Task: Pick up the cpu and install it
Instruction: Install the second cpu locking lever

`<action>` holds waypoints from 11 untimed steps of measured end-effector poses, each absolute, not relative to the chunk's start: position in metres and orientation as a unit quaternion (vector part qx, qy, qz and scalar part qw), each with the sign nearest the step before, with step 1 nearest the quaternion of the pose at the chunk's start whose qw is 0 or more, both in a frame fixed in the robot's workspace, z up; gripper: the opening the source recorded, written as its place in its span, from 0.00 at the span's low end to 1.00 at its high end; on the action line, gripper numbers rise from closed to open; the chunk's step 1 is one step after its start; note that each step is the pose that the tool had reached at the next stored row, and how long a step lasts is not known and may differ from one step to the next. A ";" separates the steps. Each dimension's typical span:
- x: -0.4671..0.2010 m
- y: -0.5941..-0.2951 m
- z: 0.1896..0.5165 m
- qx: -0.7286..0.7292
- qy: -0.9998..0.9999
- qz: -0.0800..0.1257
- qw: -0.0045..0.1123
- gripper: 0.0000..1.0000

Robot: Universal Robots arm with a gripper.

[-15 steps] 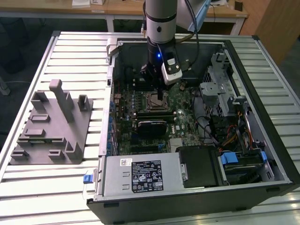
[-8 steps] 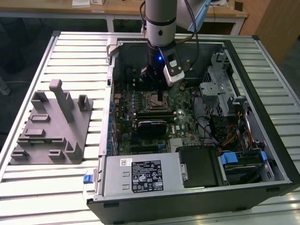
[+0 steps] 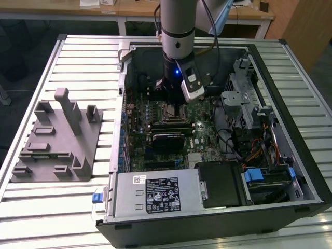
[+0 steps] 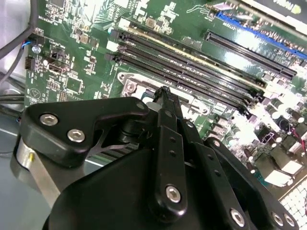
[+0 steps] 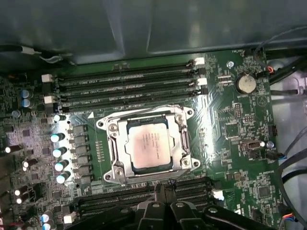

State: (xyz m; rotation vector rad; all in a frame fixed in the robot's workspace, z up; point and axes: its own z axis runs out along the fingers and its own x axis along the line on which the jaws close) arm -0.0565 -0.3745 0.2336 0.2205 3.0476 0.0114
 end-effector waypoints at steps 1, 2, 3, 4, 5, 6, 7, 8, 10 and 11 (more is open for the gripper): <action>-0.057 -0.376 0.233 0.072 0.996 0.006 0.043 0.11; -0.057 -0.377 0.232 0.072 0.996 0.007 0.043 0.11; -0.057 -0.378 0.232 0.071 0.997 0.010 0.043 0.11; -0.057 -0.378 0.231 0.070 0.997 0.013 0.042 0.11; -0.058 -0.379 0.231 0.069 0.997 0.016 0.042 0.11; -0.059 -0.380 0.230 0.068 0.997 0.018 0.042 0.11; -0.061 -0.381 0.230 0.067 0.997 0.019 0.042 0.11; -0.062 -0.381 0.229 0.067 0.997 0.020 0.042 0.11; -0.067 -0.383 0.229 0.067 0.997 0.022 0.042 0.11; -0.069 -0.384 0.228 0.067 0.997 0.024 0.042 0.11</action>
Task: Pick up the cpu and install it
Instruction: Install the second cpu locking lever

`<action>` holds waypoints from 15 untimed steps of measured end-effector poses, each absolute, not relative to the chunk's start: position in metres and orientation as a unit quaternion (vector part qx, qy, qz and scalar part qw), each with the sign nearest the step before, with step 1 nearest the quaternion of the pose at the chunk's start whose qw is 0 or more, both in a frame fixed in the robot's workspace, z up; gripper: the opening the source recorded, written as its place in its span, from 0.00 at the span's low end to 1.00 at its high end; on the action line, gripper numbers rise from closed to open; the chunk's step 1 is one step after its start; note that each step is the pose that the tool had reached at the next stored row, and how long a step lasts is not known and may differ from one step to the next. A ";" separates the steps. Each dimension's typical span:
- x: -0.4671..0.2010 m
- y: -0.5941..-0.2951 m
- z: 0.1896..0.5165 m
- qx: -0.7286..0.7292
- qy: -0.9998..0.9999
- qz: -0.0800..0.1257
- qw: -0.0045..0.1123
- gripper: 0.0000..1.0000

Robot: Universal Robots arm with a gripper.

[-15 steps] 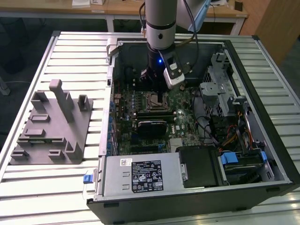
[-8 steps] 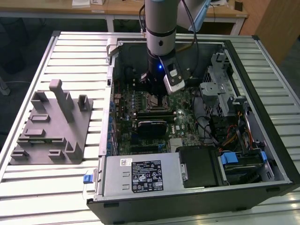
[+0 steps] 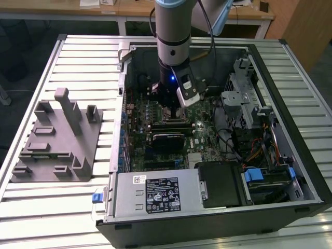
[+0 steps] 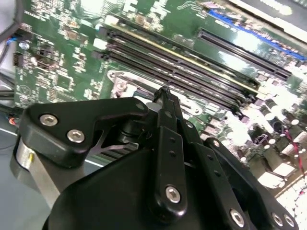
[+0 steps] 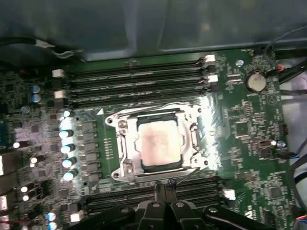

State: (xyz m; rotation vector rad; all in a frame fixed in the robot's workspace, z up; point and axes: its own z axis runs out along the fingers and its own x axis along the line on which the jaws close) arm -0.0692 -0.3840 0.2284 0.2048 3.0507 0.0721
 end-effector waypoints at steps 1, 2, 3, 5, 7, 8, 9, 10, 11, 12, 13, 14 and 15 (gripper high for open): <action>-0.071 -0.385 0.228 0.067 0.997 0.025 0.041 0.11; -0.073 -0.386 0.227 0.067 0.997 0.026 0.041 0.11; -0.074 -0.388 0.227 0.066 0.997 0.027 0.041 0.11; -0.076 -0.391 0.226 0.066 0.997 0.028 0.041 0.11; -0.078 -0.394 0.224 0.065 0.997 0.031 0.041 0.11; -0.079 -0.394 0.223 0.064 0.997 0.033 0.041 0.11; -0.081 -0.395 0.222 0.063 0.997 0.035 0.041 0.11; -0.082 -0.396 0.221 0.062 0.997 0.037 0.040 0.11; -0.083 -0.397 0.220 0.062 0.996 0.040 0.040 0.11; -0.085 -0.397 0.219 0.061 0.996 0.042 0.040 0.11; -0.086 -0.398 0.218 0.060 0.996 0.044 0.040 0.11; -0.088 -0.399 0.217 0.059 0.996 0.046 0.040 0.11; -0.089 -0.399 0.216 0.059 0.996 0.048 0.040 0.11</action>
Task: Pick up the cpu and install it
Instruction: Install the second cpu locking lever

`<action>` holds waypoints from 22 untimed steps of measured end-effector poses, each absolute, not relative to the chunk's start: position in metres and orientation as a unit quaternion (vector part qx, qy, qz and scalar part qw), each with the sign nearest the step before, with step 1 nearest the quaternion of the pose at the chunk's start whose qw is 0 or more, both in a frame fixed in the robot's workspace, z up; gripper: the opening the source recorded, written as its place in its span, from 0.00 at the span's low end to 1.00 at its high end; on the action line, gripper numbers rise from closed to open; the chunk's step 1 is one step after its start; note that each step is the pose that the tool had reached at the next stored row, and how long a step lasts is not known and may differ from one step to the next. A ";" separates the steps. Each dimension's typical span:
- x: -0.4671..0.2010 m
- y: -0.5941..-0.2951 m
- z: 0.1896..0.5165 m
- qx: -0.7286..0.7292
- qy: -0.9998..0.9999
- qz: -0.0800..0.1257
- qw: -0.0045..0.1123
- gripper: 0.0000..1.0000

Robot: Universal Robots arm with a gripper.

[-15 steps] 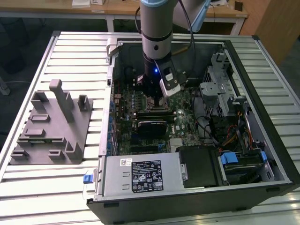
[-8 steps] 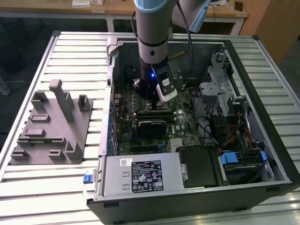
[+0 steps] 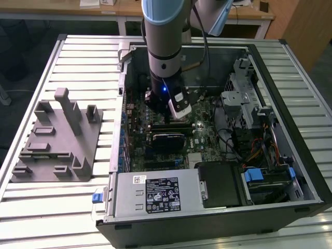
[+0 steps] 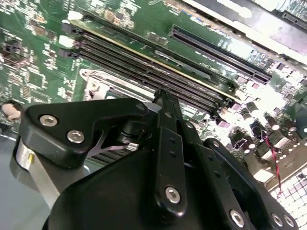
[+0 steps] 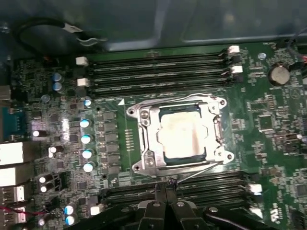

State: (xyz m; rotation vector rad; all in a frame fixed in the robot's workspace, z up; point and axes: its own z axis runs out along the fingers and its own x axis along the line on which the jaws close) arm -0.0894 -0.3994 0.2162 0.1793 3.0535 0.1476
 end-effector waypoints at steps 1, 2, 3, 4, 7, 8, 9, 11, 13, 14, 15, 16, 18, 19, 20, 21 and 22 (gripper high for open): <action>-0.091 -0.400 0.215 0.058 0.996 0.051 0.039 0.11; -0.092 -0.400 0.214 0.057 0.996 0.053 0.039 0.11; -0.093 -0.400 0.213 0.057 0.996 0.056 0.039 0.11; -0.094 -0.401 0.213 0.056 0.996 0.059 0.039 0.11; -0.095 -0.403 0.210 0.056 0.995 0.068 0.038 0.11; -0.095 -0.404 0.210 0.056 0.995 0.069 0.038 0.11; -0.095 -0.406 0.210 0.056 0.995 0.069 0.038 0.11; -0.095 -0.408 0.209 0.056 0.995 0.072 0.038 0.11; -0.095 -0.410 0.209 0.056 0.995 0.080 0.038 0.11; -0.095 -0.411 0.209 0.056 0.994 0.085 0.037 0.11; -0.095 -0.411 0.209 0.056 0.994 0.091 0.037 0.11; -0.095 -0.412 0.208 0.057 0.993 0.096 0.037 0.11; -0.095 -0.414 0.207 0.057 0.993 0.101 0.036 0.11; -0.095 -0.415 0.207 0.057 0.992 0.103 0.036 0.11; -0.095 -0.417 0.206 0.057 0.992 0.104 0.036 0.11; -0.095 -0.420 0.205 0.057 0.992 0.109 0.036 0.11; -0.095 -0.421 0.205 0.057 0.991 0.111 0.036 0.11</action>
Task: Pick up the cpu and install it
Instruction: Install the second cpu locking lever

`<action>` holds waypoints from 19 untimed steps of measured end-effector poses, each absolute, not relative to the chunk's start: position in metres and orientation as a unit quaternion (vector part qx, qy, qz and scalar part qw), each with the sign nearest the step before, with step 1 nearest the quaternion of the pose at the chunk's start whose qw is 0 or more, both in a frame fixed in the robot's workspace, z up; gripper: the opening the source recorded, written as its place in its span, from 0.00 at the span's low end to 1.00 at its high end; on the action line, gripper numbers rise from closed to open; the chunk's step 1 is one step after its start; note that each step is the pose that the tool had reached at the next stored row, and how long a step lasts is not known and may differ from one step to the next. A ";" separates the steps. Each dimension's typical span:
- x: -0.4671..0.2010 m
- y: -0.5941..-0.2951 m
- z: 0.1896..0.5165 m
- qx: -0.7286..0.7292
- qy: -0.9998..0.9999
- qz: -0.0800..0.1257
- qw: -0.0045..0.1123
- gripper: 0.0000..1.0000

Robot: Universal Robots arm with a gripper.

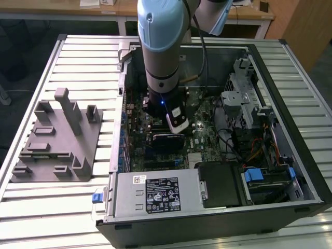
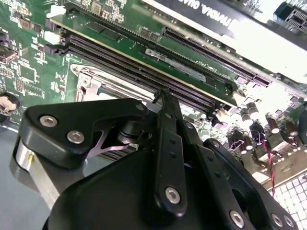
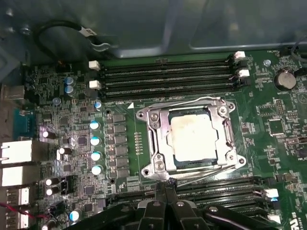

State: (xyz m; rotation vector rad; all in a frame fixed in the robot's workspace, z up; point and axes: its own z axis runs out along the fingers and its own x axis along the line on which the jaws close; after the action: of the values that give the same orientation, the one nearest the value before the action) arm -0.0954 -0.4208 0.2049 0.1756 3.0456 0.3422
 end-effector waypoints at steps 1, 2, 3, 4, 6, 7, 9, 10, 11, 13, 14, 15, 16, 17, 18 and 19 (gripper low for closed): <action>-0.097 -0.422 0.204 0.057 0.991 0.117 0.036 0.11; -0.098 -0.422 0.203 0.057 0.991 0.120 0.035 0.11; -0.099 -0.422 0.202 0.058 0.990 0.122 0.035 0.11; -0.100 -0.422 0.202 0.058 0.990 0.125 0.035 0.11; -0.102 -0.422 0.200 0.058 0.989 0.129 0.035 0.11; -0.103 -0.422 0.199 0.058 0.989 0.131 0.035 0.11; -0.103 -0.422 0.196 0.058 0.989 0.134 0.035 0.11; -0.103 -0.422 0.195 0.058 0.989 0.135 0.035 0.11; -0.103 -0.422 0.194 0.058 0.988 0.136 0.034 0.11; -0.103 -0.422 0.193 0.058 0.988 0.141 0.034 0.11; -0.103 -0.422 0.193 0.058 0.987 0.143 0.034 0.11; -0.103 -0.422 0.192 0.058 0.987 0.146 0.034 0.11; -0.103 -0.422 0.192 0.059 0.987 0.148 0.034 0.11; -0.103 -0.422 0.191 0.059 0.986 0.151 0.034 0.11; -0.103 -0.422 0.190 0.059 0.986 0.153 0.033 0.11; -0.103 -0.422 0.190 0.059 0.986 0.155 0.033 0.11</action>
State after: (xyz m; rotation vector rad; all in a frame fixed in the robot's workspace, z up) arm -0.1033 -0.4222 0.1898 0.1805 3.0324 0.4763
